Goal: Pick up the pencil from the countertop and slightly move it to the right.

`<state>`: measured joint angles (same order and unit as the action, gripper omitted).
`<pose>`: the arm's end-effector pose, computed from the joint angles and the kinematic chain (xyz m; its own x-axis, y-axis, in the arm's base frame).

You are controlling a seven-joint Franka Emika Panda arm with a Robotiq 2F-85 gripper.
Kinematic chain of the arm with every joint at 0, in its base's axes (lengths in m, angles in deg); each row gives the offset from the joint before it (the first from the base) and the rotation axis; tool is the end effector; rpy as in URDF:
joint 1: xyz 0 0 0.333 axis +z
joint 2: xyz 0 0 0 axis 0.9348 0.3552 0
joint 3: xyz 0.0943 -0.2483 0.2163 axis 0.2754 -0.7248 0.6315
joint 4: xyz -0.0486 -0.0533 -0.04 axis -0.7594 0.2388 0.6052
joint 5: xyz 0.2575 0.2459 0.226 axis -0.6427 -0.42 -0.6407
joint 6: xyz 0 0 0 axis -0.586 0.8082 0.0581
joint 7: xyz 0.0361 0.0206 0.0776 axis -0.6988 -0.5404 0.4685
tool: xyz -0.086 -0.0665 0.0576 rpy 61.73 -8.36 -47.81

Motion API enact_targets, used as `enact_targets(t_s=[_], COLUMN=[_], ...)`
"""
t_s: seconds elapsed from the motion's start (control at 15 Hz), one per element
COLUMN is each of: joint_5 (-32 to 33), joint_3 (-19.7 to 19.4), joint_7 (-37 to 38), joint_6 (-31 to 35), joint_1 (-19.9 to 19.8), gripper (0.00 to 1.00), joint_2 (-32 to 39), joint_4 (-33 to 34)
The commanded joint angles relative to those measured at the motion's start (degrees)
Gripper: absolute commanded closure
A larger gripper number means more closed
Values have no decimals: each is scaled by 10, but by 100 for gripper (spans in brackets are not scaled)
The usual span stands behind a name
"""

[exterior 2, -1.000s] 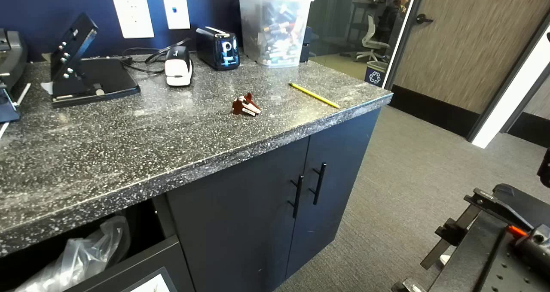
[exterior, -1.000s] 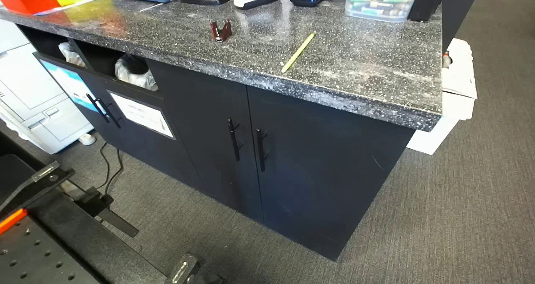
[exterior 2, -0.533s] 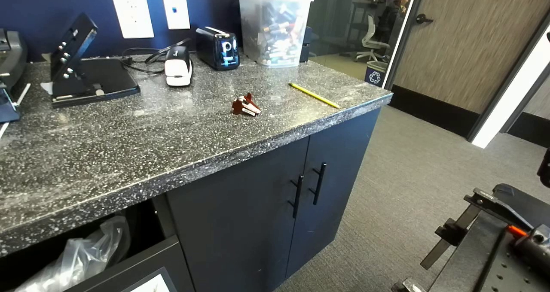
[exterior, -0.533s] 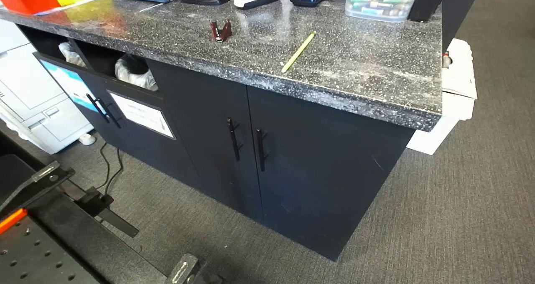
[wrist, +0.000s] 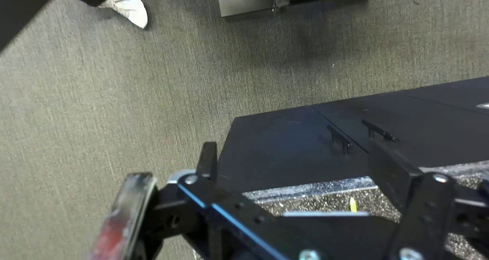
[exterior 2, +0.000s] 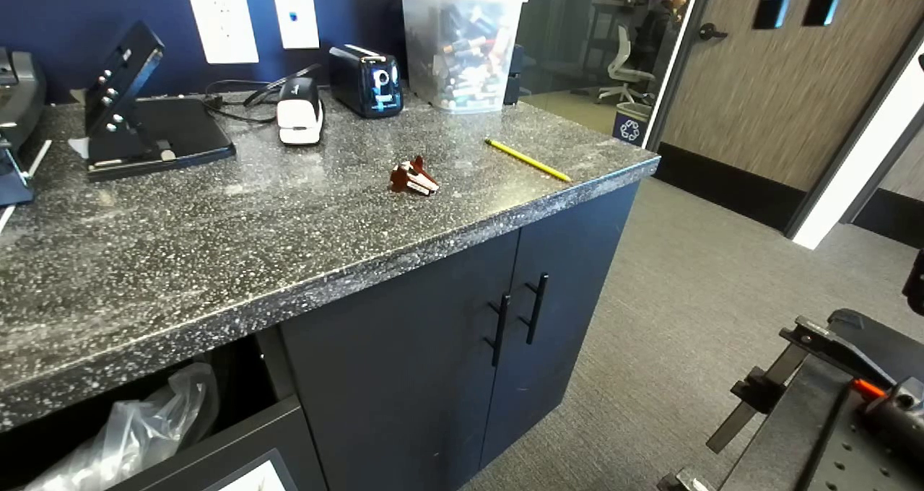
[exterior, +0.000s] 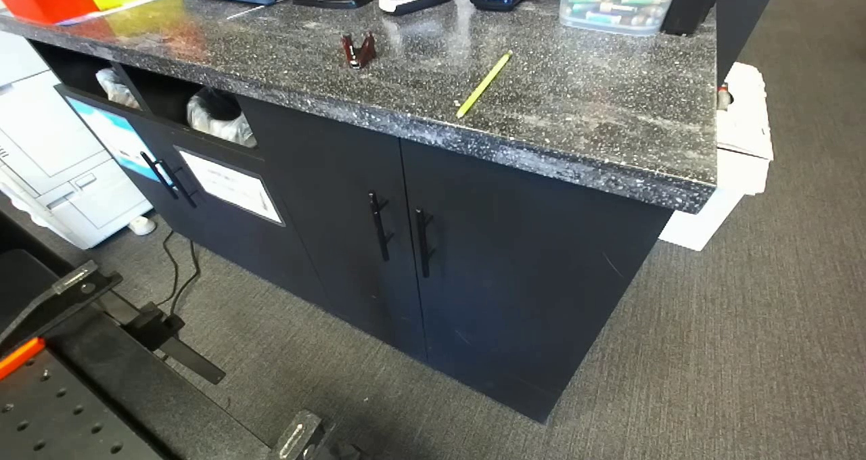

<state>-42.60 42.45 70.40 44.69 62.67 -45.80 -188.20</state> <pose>0.5638 -0.1610 0.4047 0.9843 -0.1225 -0.1271 -0.1134 -0.9906 0.0772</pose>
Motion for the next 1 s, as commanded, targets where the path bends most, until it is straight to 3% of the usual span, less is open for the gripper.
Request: enact_targets(t_s=[0.0,0.4,0.93], joint_5=[-32,-46,-38], joint_3=[18,52,66], joint_7=[11,47,97], joint_6=[28,77,71], joint_1=[-2,11,61], gripper=[0,0,0], joint_2=[141,346,552], joint_4=[123,306,547])
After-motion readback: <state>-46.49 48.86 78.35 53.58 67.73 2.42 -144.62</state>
